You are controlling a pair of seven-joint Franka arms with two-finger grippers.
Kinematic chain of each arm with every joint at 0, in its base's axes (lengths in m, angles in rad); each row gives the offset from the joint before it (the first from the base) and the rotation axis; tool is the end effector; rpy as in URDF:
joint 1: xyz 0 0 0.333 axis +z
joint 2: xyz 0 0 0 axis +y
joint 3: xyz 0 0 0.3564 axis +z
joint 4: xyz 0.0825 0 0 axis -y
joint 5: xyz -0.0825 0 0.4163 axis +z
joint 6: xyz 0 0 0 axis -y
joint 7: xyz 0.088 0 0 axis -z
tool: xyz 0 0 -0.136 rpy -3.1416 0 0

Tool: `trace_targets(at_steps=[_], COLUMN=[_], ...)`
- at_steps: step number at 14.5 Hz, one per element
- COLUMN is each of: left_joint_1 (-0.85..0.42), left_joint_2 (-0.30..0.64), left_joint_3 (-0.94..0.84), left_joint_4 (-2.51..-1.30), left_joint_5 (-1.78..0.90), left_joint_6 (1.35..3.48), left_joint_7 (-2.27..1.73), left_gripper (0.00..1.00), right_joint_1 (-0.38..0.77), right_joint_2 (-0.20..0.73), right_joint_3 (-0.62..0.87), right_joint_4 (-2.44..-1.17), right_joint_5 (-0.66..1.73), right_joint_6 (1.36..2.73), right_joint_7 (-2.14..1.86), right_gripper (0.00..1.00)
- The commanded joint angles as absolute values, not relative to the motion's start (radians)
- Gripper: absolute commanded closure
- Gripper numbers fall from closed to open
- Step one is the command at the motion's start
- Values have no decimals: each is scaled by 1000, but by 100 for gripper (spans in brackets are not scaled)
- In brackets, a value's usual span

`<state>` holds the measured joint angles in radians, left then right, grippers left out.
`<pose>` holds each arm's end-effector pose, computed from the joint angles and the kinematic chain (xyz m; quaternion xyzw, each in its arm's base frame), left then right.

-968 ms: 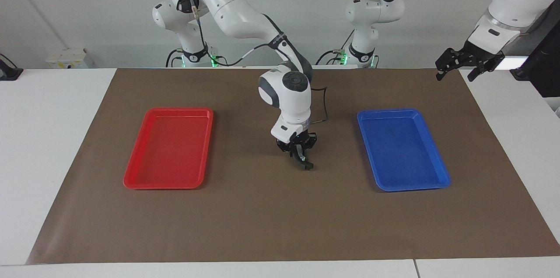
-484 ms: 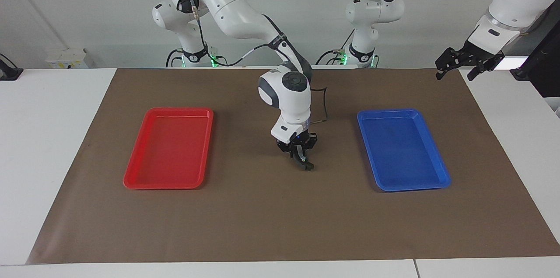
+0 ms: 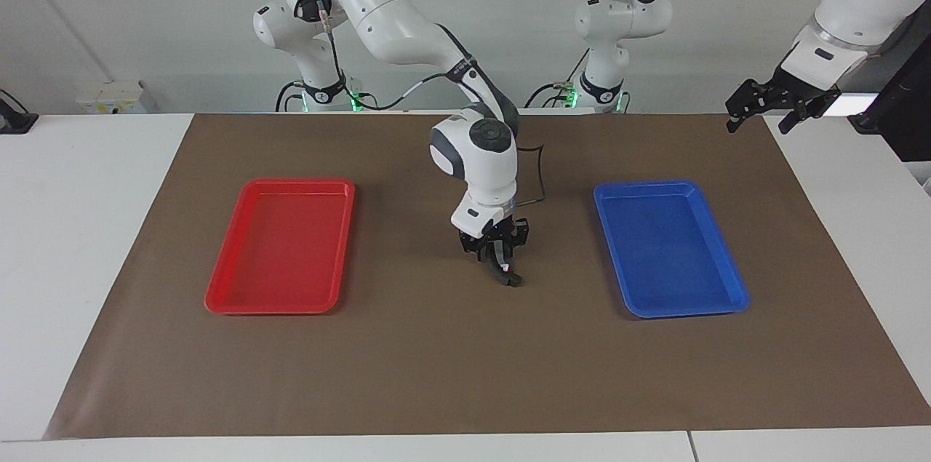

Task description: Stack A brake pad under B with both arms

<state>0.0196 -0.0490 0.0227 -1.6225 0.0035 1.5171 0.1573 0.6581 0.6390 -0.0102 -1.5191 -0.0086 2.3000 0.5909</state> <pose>0.5611 0.0246 0.6336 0.9980 -0.0574 -0.0282 0.0016 0.6193 0.4699 0.2857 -0.9969 -0.0323 -0.0614 0.0360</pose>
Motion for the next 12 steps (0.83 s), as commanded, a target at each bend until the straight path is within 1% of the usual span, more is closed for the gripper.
trace_targets(at_steps=[1, 3, 4, 6, 10, 11, 12], left_joint_1=[31, 29, 29, 31, 31, 29, 29], left_joint_2=[-60, -60, -60, -60, -60, -60, -60], left_joint_3=[17, 17, 17, 17, 17, 17, 17], left_joint_4=[-1626, -1626, -1626, -1626, -1626, -1626, -1626], left_joint_5=[6, 6, 6, 6, 6, 6, 6], left_joint_6=[1506, 1506, 1506, 1506, 1506, 1505, 1505], left_joint_7=[153, 153, 153, 153, 153, 153, 153], left_gripper=[1, 1, 1, 1, 1, 1, 1], right_joint_1=[643, 632, 608, 530, 367, 324, 277], right_joint_2=[620, 572, 545, 479, 312, 283, 263], right_joint_3=[-2, -17, -26, -28, -29, -29, -29], right_joint_4=[-1528, -1529, -1529, -1548, -1656, -1661, -1658], right_joint_5=[-20, -28, -29, -29, -31, -31, -31], right_joint_6=[2303, 2255, 2234, 2195, 2149, 2110, 2042], right_joint_7=[617, 618, 618, 614, 572, 531, 478], right_gripper=[0, 0, 0, 0, 0, 0, 0])
